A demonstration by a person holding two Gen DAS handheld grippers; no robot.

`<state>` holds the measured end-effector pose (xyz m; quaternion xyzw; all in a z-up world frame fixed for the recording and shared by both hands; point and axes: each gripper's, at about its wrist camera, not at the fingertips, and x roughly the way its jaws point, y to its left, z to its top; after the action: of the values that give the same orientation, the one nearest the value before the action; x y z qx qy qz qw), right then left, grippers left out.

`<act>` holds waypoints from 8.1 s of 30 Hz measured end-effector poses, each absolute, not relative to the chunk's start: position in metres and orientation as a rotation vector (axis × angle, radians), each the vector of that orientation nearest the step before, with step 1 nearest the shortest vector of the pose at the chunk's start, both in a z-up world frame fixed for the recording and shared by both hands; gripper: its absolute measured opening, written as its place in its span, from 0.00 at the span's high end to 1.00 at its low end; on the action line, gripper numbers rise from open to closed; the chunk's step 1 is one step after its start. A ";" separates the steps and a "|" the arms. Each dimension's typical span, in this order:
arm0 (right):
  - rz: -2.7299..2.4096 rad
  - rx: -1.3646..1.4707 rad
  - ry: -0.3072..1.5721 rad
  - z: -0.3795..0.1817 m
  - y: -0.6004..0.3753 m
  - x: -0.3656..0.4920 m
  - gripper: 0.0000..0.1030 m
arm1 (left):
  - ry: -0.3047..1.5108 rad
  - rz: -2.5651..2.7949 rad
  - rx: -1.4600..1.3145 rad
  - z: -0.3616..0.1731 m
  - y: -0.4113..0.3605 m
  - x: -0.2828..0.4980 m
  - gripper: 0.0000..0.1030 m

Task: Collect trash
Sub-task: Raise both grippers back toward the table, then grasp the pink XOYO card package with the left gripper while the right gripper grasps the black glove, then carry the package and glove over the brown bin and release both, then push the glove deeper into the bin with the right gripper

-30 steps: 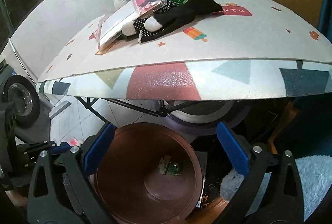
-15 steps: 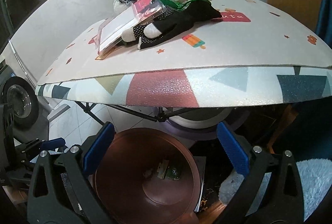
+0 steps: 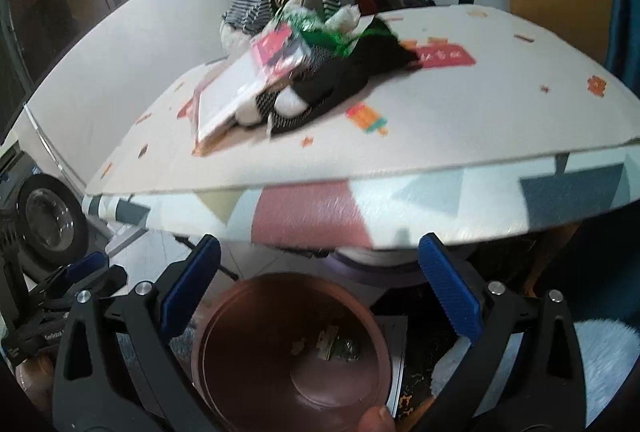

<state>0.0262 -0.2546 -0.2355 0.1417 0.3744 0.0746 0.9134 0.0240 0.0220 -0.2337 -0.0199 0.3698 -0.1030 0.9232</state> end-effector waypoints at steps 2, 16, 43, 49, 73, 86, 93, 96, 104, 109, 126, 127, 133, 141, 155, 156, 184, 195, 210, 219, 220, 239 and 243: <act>0.154 0.305 0.764 -0.231 -0.260 0.030 0.05 | 0.730 -0.234 -0.045 -0.226 0.025 0.029 0.06; 0.110 0.339 0.732 -0.201 -0.290 0.072 0.05 | 0.611 -0.428 0.185 -0.177 -0.003 0.102 0.06; 0.108 0.401 0.752 -0.213 -0.320 0.103 0.05 | 0.747 -0.828 0.697 -0.205 -0.089 0.242 0.06; 0.123 0.407 0.755 -0.215 -0.319 0.106 0.05 | 0.801 -0.879 0.653 -0.207 -0.093 0.253 0.06; 0.129 0.386 0.768 -0.217 -0.319 0.113 0.05 | 0.788 -0.757 0.346 -0.188 -0.082 0.255 0.08; 0.176 0.540 0.883 -0.235 -0.293 0.192 0.45 | 0.712 -0.536 0.183 -0.161 -0.046 0.209 0.08; 0.214 0.420 1.002 -0.225 -0.286 0.186 0.91 | 0.704 -0.520 0.135 -0.155 -0.029 0.187 0.08; 0.170 0.412 0.996 -0.214 -0.306 0.168 0.91 | 0.698 -0.522 0.139 -0.153 -0.027 0.181 0.08; -0.046 0.425 0.800 -0.160 -0.370 0.129 0.91 | 0.669 -0.533 0.099 -0.140 -0.030 0.156 0.08; 0.017 0.380 0.729 -0.135 -0.362 0.108 0.91 | 0.676 -0.530 0.081 -0.133 -0.029 0.137 0.08; 0.311 0.326 0.713 -0.114 -0.283 0.032 0.91 | 0.810 -0.522 0.087 -0.169 -0.020 0.029 0.08; 0.315 0.324 0.719 -0.116 -0.281 0.028 0.91 | 0.823 -0.528 0.087 -0.175 -0.020 0.024 0.08; 0.329 0.334 0.753 -0.128 -0.275 0.020 0.91 | 0.914 -0.548 0.111 -0.212 -0.025 0.006 0.08; 0.337 0.322 0.789 -0.139 -0.269 0.014 0.91 | 1.003 -0.585 0.141 -0.249 -0.037 0.007 0.08; 0.342 0.336 0.831 -0.156 -0.267 0.014 0.91 | 1.040 -0.572 0.099 -0.264 -0.033 0.016 0.06; 0.346 0.337 0.832 -0.157 -0.266 0.014 0.91 | 1.034 -0.571 0.095 -0.263 -0.033 0.016 0.06; 0.506 0.240 1.051 -0.280 -0.186 0.002 0.91 | 0.673 -0.290 -0.069 -0.198 0.039 -0.020 0.06; 0.446 0.219 1.116 -0.304 -0.182 0.011 0.87 | 0.717 -0.276 -0.080 -0.209 0.039 -0.013 0.06; 0.340 0.197 1.070 -0.298 -0.192 0.010 0.06 | 0.724 -0.268 -0.098 -0.211 0.039 -0.012 0.06; 0.368 0.212 1.048 -0.294 -0.191 0.007 0.06 | 0.727 -0.269 -0.098 -0.212 0.040 -0.011 0.06; 0.383 0.200 1.051 -0.294 -0.187 0.006 0.06 | 0.727 -0.267 -0.099 -0.212 0.040 -0.011 0.06; 0.417 0.200 1.250 -0.318 -0.177 0.007 0.06 | 0.728 -0.266 -0.105 -0.212 0.041 -0.009 0.06; 0.417 0.198 1.197 -0.307 -0.178 0.008 0.06 | 0.720 -0.269 -0.096 -0.211 0.040 -0.010 0.06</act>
<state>0.0082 -0.1776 -0.3069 0.0921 0.5582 0.1947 0.8012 -0.0104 0.0400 -0.2113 -0.0469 0.3511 -0.1314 0.9259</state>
